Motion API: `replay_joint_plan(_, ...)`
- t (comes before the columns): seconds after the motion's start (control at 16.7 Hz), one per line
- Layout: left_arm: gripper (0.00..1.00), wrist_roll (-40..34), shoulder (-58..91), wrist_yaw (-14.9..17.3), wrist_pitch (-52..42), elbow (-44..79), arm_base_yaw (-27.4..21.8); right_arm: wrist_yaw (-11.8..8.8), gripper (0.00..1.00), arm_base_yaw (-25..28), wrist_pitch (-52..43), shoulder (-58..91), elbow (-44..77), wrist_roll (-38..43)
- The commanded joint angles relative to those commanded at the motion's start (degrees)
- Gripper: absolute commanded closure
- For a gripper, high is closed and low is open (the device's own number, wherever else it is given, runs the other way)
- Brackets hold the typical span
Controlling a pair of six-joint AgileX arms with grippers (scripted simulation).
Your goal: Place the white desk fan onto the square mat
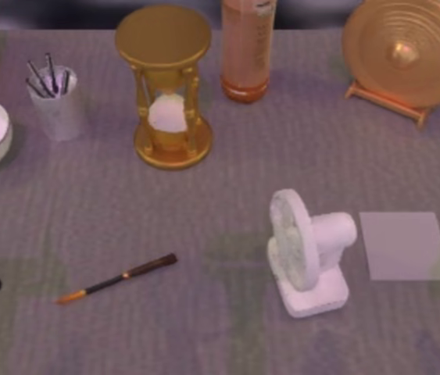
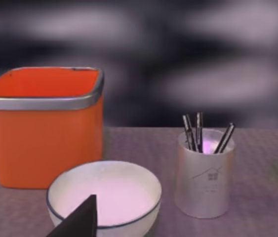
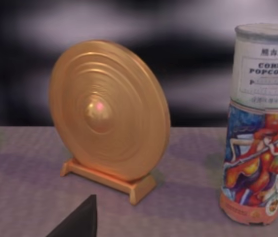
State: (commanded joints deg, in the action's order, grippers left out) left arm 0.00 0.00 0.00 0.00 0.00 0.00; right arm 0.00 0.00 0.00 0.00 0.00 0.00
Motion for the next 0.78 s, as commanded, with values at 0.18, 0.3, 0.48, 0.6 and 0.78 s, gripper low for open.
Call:
replay_joint_plan(0.18,0.00,0.0,0.0,0.0,0.0,0.0,0.0,0.0,0.00,0.3,-0.5,0.6,0.5,0.1)
replay_joint_plan(0.3,0.00,0.0,0.0,0.0,0.0,0.0,0.0,0.0,0.00,1.6,-3.4,3.5,3.4,0.9)
replay_joint_plan(0.48,0.00,0.0,0.0,0.0,0.0,0.0,0.0,0.1,0.00,5.1,-11.0,12.5,11.8,3.0)
replay_joint_plan(0.6,0.00,0.0,0.0,0.0,0.0,0.0,0.0,0.3,0.00,8.3,-17.9,21.2,19.8,5.0)
replay_joint_plan(0.78,0.00,0.0,0.0,0.0,0.0,0.0,0.0,0.4,0.00,13.9,-30.0,37.2,34.3,8.8)
